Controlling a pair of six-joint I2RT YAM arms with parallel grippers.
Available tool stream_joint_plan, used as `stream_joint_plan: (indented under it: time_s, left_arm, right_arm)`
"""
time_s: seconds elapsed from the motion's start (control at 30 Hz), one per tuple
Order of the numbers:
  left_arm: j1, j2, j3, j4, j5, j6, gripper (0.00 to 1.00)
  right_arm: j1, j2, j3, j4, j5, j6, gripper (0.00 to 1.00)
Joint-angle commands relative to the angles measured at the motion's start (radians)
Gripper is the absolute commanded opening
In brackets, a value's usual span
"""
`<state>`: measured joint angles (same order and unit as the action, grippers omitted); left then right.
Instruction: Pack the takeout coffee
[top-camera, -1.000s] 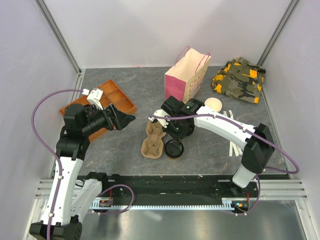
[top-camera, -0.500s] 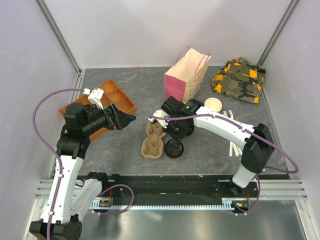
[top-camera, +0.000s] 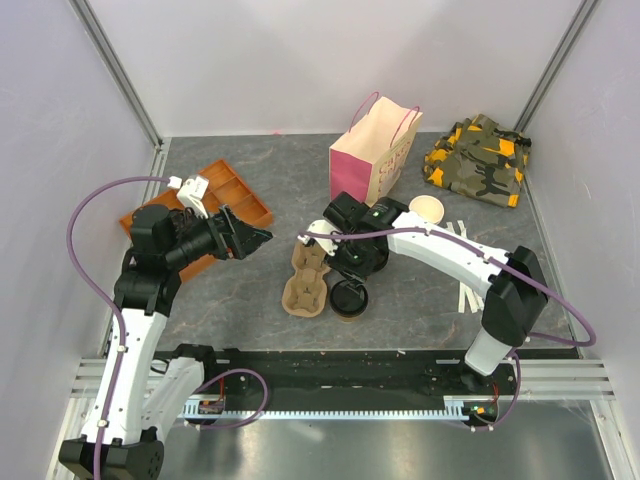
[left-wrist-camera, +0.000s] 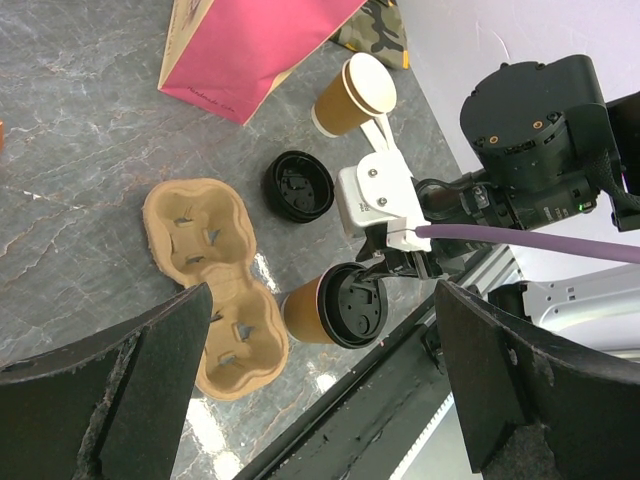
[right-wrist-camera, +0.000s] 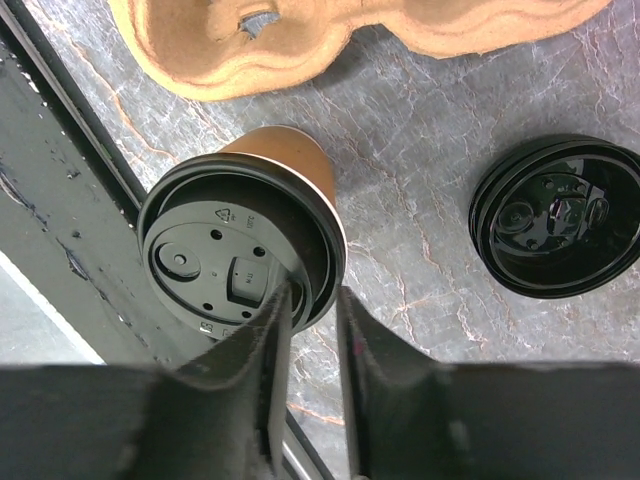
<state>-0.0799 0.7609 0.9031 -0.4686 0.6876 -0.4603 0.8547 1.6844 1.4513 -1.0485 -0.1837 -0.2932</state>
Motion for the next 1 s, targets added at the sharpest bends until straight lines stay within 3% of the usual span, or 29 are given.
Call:
stream_joint_plan:
  time_s: [0.0, 0.27, 0.43, 0.5, 0.6, 0.63, 0.7, 0.83, 0.87, 0.93, 0.97]
  left_arm:
    - [0.006, -0.005, 0.008, 0.035, 0.035, -0.034, 1.00]
    - [0.006, -0.029, -0.029, 0.064, 0.108, -0.046, 1.00]
    - [0.006, -0.057, -0.124, 0.195, 0.288, -0.109, 1.00]
    - [0.003, -0.063, -0.162, 0.248, 0.390, -0.148, 1.00]
    - [-0.047, -0.078, -0.263, 0.326, 0.421, -0.228, 1.00]
    - [-0.102, -0.083, -0.298, 0.340, 0.414, -0.224, 1.00]
    - [-0.180, -0.071, -0.337, 0.346, 0.389, -0.215, 0.99]
    - [-0.267, 0.009, -0.398, 0.453, 0.388, -0.280, 0.85]
    - [-0.291, 0.024, -0.406, 0.517, 0.376, -0.291, 0.75]
    - [-0.366, 0.067, -0.429, 0.580, 0.362, -0.325, 0.64]
    - [-0.392, 0.086, -0.432, 0.609, 0.331, -0.328, 0.53]
  right_arm:
    - [-0.003, 0.000, 0.020, 0.007, -0.022, -0.009, 0.36]
    - [-0.006, -0.035, 0.124, -0.044, -0.074, 0.009, 0.48]
    - [-0.035, -0.116, 0.144, -0.062, -0.138, 0.005, 0.58]
    - [-0.072, -0.173, 0.100, -0.059, -0.255, 0.002, 0.64]
    - [-0.167, -0.228, -0.024, -0.035, -0.470, 0.040, 0.75]
    - [-0.221, -0.238, -0.061, -0.021, -0.543, 0.073, 0.82]
    - [-0.276, -0.256, -0.183, 0.005, -0.714, 0.107, 0.87]
    - [-0.318, -0.291, -0.379, 0.196, -0.872, 0.273, 0.86]
    - [-0.319, -0.302, -0.409, 0.246, -0.888, 0.383, 0.85]
    - [-0.322, -0.339, -0.468, 0.362, -0.902, 0.448, 0.82]
    - [-0.324, -0.356, -0.486, 0.387, -0.896, 0.497, 0.80]
